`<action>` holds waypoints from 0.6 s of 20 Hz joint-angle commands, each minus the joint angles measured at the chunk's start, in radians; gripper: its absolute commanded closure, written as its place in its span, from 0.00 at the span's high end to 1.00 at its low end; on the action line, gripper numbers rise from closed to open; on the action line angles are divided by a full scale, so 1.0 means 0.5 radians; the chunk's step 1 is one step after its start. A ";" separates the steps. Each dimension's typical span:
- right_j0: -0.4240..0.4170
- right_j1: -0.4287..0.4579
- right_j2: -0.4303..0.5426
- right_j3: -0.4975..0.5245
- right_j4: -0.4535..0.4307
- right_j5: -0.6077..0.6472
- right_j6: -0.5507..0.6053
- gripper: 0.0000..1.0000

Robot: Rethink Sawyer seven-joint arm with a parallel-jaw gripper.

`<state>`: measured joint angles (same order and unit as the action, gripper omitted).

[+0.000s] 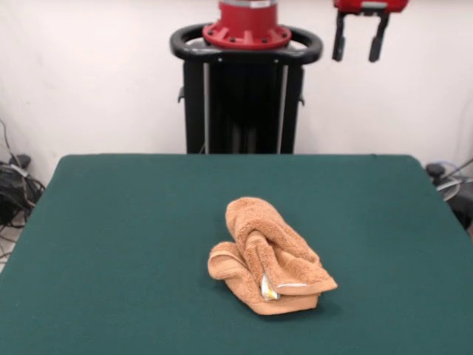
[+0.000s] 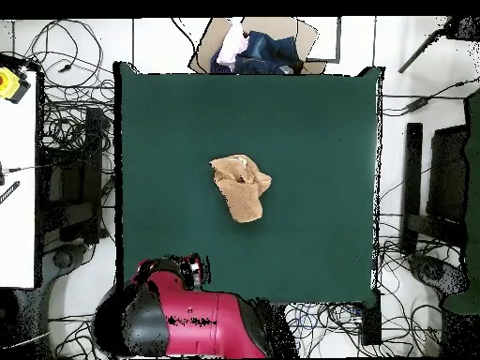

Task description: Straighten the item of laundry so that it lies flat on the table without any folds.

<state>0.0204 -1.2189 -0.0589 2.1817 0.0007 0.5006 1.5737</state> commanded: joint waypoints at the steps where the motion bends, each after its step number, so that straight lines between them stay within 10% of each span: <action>1: 0.025 0.185 -0.106 0.081 -0.068 -0.294 0.532 1.00; 12: -0.144 0.321 0.012 0.099 -0.039 -0.444 0.327 1.00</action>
<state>-0.0327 -1.1479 -0.0772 2.1827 0.0010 0.3140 1.5737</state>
